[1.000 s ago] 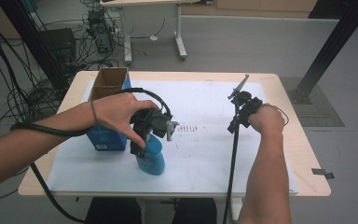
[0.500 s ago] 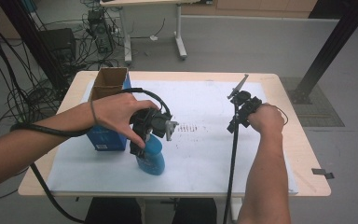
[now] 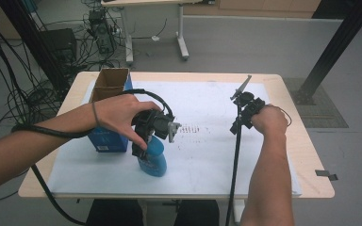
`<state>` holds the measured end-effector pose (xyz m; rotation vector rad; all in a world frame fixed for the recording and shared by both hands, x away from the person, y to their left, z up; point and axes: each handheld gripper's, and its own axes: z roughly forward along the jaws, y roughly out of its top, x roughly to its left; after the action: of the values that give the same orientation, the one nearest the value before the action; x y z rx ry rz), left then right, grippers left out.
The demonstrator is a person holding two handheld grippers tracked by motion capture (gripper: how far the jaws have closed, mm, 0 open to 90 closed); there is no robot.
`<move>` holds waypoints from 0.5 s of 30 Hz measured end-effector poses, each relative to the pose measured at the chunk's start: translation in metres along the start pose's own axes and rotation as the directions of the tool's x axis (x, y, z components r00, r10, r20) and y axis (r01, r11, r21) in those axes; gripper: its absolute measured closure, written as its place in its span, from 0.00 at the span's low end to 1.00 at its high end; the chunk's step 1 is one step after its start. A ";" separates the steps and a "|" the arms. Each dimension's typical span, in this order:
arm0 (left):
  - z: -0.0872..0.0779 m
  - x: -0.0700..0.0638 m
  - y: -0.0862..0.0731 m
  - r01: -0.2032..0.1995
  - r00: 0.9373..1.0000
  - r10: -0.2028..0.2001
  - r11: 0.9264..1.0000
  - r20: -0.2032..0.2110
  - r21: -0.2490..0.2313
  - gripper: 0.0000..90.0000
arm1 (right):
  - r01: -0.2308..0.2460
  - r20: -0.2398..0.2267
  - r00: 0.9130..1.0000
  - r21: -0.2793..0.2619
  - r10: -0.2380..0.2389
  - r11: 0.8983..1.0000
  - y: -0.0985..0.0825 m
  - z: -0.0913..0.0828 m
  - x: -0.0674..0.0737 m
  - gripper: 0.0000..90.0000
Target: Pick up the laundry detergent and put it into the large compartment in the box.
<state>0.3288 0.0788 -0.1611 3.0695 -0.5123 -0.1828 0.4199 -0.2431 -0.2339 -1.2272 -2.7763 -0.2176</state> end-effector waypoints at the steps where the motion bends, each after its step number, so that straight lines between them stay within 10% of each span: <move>1: 0.000 0.000 0.000 0.005 1.000 -0.005 1.000 0.000 -0.001 0.08 | 0.000 -0.001 1.000 0.000 0.000 1.000 0.000 0.000 0.000 0.04; 15: 0.000 0.000 -0.001 0.004 1.000 -0.004 1.000 0.002 -0.001 0.07 | 0.000 0.003 1.000 0.005 0.000 1.000 0.000 0.000 0.000 0.04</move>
<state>0.3290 0.0794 -0.1608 3.0703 -0.5066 -0.1865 0.4203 -0.2429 -0.2342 -1.2270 -2.7782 -0.2087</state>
